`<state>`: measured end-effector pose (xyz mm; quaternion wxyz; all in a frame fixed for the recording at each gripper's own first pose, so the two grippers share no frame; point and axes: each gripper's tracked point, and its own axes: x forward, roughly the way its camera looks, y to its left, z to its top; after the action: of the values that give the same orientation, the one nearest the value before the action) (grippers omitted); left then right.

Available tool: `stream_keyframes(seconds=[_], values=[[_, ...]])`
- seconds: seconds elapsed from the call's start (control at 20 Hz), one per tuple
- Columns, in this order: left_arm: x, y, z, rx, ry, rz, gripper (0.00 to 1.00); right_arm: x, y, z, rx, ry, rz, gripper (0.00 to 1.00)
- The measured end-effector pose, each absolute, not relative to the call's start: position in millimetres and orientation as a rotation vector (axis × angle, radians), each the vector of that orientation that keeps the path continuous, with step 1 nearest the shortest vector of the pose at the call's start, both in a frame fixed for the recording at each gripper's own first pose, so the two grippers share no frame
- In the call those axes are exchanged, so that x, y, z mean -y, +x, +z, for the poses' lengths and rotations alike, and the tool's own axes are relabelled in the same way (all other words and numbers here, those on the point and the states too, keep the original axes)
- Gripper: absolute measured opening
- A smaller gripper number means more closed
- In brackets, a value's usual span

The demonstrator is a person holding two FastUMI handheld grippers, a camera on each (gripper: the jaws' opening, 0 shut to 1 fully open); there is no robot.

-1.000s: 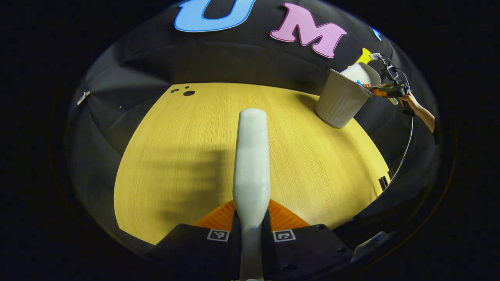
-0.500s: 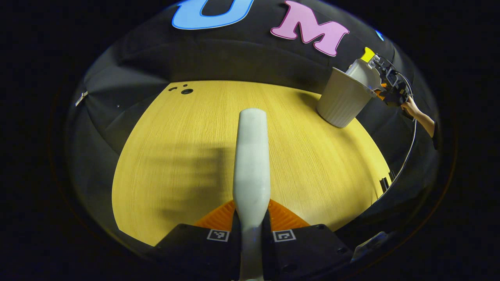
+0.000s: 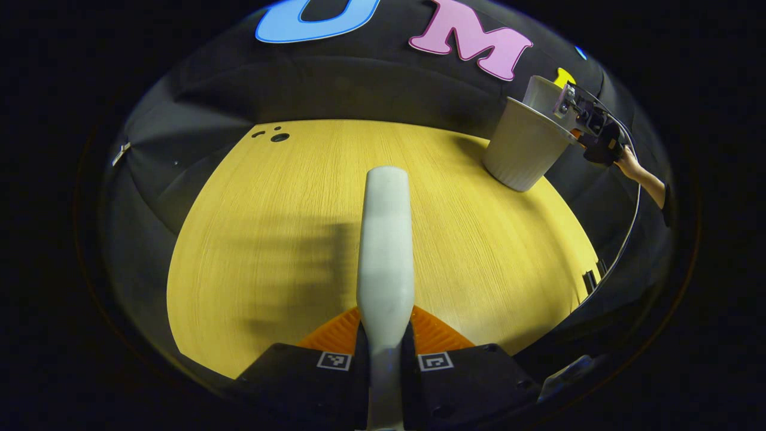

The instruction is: Pick up the small broom and dustpan from the desktop, sweep the trash into the dustpan with the broom, and then empty the trash into the garbage bin.

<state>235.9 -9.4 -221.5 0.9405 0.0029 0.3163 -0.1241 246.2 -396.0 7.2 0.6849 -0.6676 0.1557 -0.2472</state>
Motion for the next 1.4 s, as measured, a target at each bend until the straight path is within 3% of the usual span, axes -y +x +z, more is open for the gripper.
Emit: stream_keyframes(seconds=[0.05, 0.2, 0.25, 0.35, 0.5, 1.0, 1.4], values=[[10.1, 236.7, -222.7, -0.646, 0.007, -0.255, 0.26, 394.8, 245.9, 7.0, -0.348, -1.512, -0.549, 0.29], [11.7, 239.0, -222.1, -0.647, 0.011, -0.256, 0.26, 395.6, 246.0, 6.0, -0.366, -1.496, -0.545, 0.37], [13.0, 240.2, -222.7, -0.646, 0.013, -0.256, 0.26, 396.9, 245.8, 5.9, -0.375, -1.479, -0.544, 0.30], [13.0, 242.1, -220.8, -0.639, 0.017, -0.252, 0.26, 400.8, 244.8, 4.5, -0.398, -1.427, -0.539, 0.30], [11.7, 246.2, -213.2, -0.609, 0.005, -0.237, 0.26, 404.6, 239.5, 0.9, -0.439, -1.318, -0.539, 0.36], [9.3, 244.7, -202.1, -0.548, -0.037, -0.190, 0.26, 377.7, 196.5, 52.9, -0.346, -0.851, -0.587, 0.33], [19.9, 224.7, -196.4, -0.479, -0.009, -0.180, 0.27, 304.9, 159.0, 60.0, -0.280, -0.479, -0.464, 0.34]])
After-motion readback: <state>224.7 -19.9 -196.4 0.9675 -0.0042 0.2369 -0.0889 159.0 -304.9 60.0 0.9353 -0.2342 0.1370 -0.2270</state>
